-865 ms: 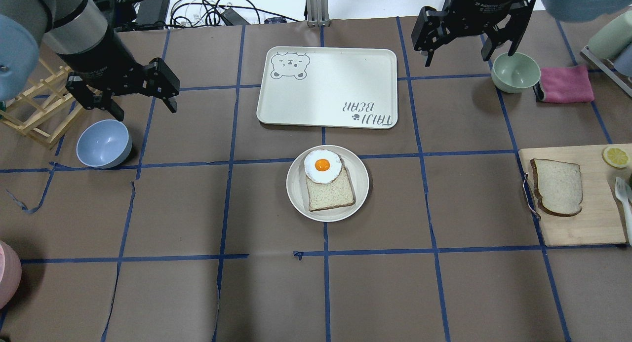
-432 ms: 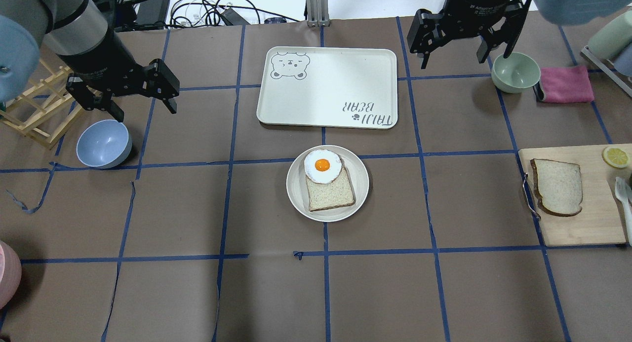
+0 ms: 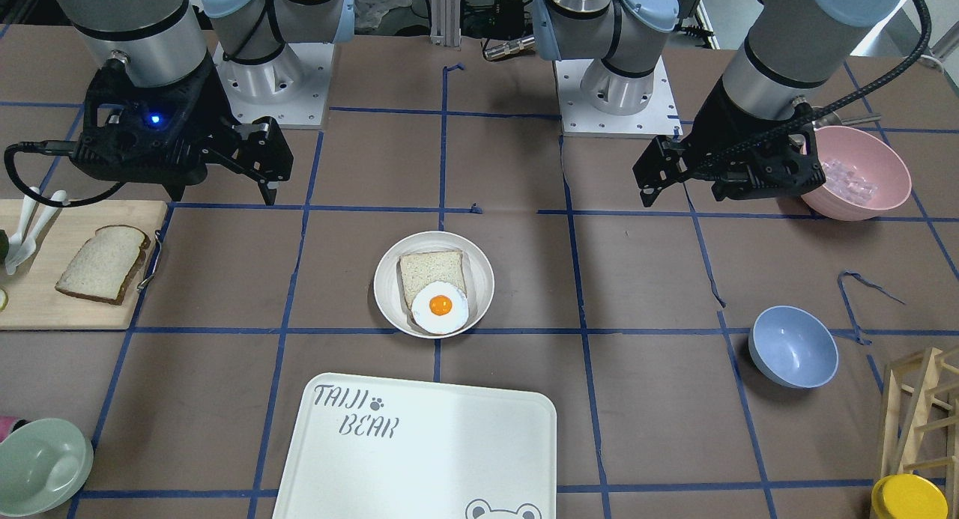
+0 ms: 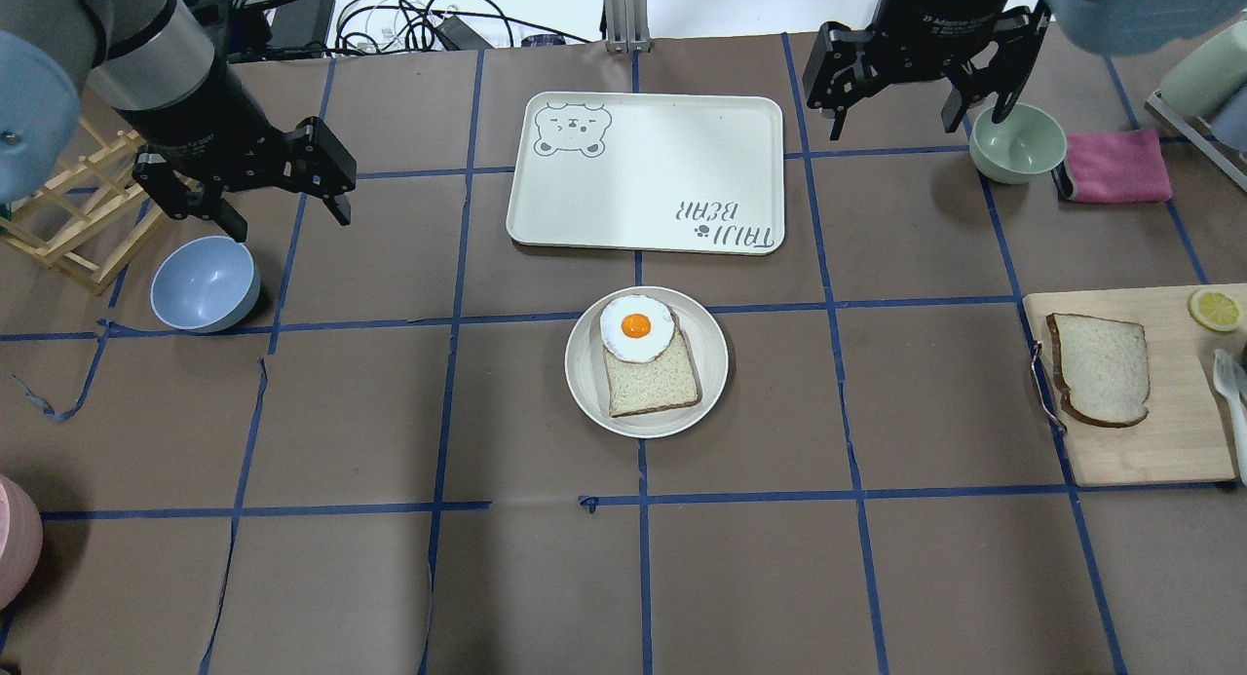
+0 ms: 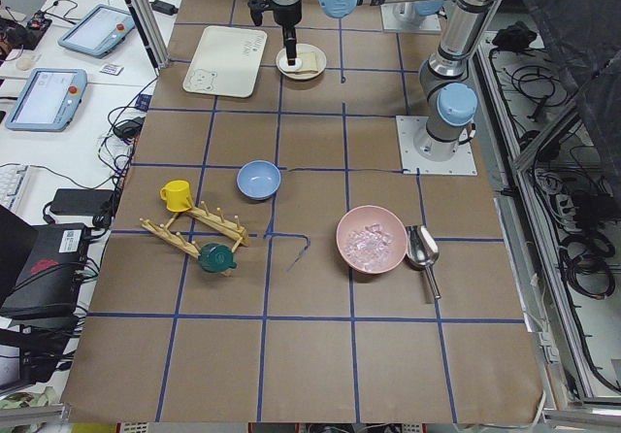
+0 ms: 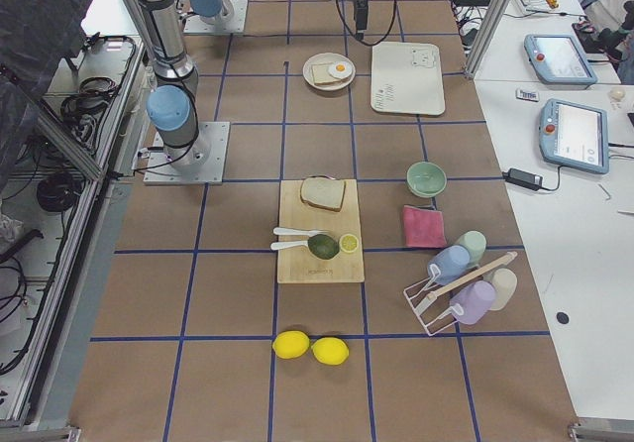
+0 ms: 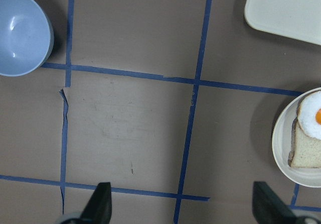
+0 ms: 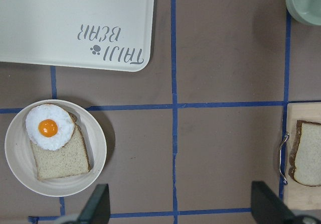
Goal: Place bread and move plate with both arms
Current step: 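Move the right gripper toward the wooden cutting board with the bread slice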
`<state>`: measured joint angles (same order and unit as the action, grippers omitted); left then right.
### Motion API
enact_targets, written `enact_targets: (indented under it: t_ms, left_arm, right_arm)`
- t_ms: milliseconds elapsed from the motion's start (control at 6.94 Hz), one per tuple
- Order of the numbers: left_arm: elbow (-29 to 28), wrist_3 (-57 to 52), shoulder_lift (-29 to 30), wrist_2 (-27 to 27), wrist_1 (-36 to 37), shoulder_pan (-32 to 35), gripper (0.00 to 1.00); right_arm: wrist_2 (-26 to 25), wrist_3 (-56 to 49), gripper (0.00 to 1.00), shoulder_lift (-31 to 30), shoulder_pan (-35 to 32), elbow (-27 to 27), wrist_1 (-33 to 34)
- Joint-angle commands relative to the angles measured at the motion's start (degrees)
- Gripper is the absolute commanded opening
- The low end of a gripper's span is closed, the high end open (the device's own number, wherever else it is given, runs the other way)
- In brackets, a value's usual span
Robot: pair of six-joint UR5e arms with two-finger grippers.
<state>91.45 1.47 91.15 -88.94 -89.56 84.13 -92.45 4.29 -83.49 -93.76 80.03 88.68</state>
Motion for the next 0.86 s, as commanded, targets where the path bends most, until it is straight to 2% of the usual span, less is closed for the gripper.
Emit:
enact_targets:
  t_ms: [0,721]
  left_arm:
    - [-0.48,0.03,-0.19,0.26,-0.18,0.16,1.00]
    - [-0.13,0.03,-0.98,-0.09,-0.53,0.60,1.00]
  right_arm:
    - [0.43,0.02,1.00,0.08,0.24,0.30,-1.05]
    - [-0.27,0.72,1.00,0.34,0.50,0.30,-0.35]
